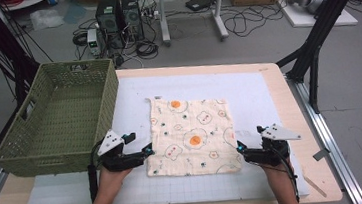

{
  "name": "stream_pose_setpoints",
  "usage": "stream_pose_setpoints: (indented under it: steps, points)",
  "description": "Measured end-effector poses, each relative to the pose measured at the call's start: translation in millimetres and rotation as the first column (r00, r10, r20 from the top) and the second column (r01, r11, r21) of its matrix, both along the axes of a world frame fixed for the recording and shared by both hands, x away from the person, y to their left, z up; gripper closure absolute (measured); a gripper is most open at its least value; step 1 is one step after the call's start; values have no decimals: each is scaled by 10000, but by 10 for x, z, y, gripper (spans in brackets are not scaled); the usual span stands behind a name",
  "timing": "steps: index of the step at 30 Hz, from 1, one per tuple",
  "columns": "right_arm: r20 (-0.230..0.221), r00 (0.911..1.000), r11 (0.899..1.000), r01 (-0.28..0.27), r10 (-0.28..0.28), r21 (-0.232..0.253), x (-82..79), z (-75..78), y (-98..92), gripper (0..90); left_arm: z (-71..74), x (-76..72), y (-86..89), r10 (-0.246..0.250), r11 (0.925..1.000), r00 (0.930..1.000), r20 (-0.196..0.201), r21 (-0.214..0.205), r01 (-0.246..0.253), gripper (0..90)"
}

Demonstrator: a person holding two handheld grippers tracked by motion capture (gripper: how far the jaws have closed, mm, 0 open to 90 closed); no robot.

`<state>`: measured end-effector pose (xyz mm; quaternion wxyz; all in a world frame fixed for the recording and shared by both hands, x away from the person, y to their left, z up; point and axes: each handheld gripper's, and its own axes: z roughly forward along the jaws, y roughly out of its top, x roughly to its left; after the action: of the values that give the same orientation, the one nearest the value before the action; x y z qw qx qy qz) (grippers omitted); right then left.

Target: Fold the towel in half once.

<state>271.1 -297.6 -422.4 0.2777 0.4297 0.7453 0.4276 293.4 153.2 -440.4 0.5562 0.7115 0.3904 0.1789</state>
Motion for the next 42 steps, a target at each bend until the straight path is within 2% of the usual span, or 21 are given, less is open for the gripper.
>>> stream_pose_setpoints:
  steps: [4,7,11,13,15,17,21,24,27,30,32,35,38,41,42]
  points:
    - [-69,10000,10000,-25,25,-28,16,-12,-2,117,-11,10,10,44,10000,9999,-137,-46,-44,220]
    - [-81,9999,9999,-114,114,-18,28,-12,8,117,-5,63,-27,-164,9998,9990,-425,-120,159,228]
    - [-111,9998,9998,-183,182,-109,23,-17,5,117,63,139,-80,-102,9999,9993,-369,-132,97,223]
    - [-109,9998,9998,-172,172,-24,18,-13,-5,117,106,216,-96,-69,9998,9991,-426,-172,62,222]
    - [-102,9998,9999,-147,147,-12,18,-10,-16,117,148,309,-112,-68,9999,9977,-676,-99,62,212]
    - [-150,9998,9999,-147,147,12,19,-13,-29,117,196,397,-135,25,9999,9976,-690,-165,-36,209]
    - [-189,9997,9999,-158,158,-34,39,-25,-58,118,299,599,-181,142,9999,9977,-656,30,-140,210]
    - [-237,9996,9999,-127,127,31,52,-29,-79,118,344,784,-220,-6,9999,9949,-1009,141,20,257]
    - [-271,9995,9999,-126,129,98,55,-28,-84,117,377,981,-267,81,9992,9913,-1315,386,-30,267]
    - [-305,9993,9998,-204,206,85,60,-33,-75,118,398,1151,-308,309,9980,9895,-1412,583,-228,273]
    - [-332,9991,9997,-252,253,37,60,-35,-65,118,408,1245,-339,568,9954,9899,-1297,843,-461,282]
    - [-423,9987,9996,-272,276,98,66,-41,-59,118,420,1378,-385,1009,9886,9875,-1212,1240,-858,285]
    - [-466,9985,9996,-276,281,103,84,-52,-68,118,416,1505,-421,1185,9811,9833,-1382,1688,-946,292]
    - [-472,9984,9995,-305,310,120,95,-57,-69,118,393,1614,-449,1347,9774,9786,-1555,1834,-1054,301]
    - [-496,9983,9994,-308,314,132,95,-57,-68,118,377,1659,-460,1413,9725,9763,-1642,2076,-1058,305]
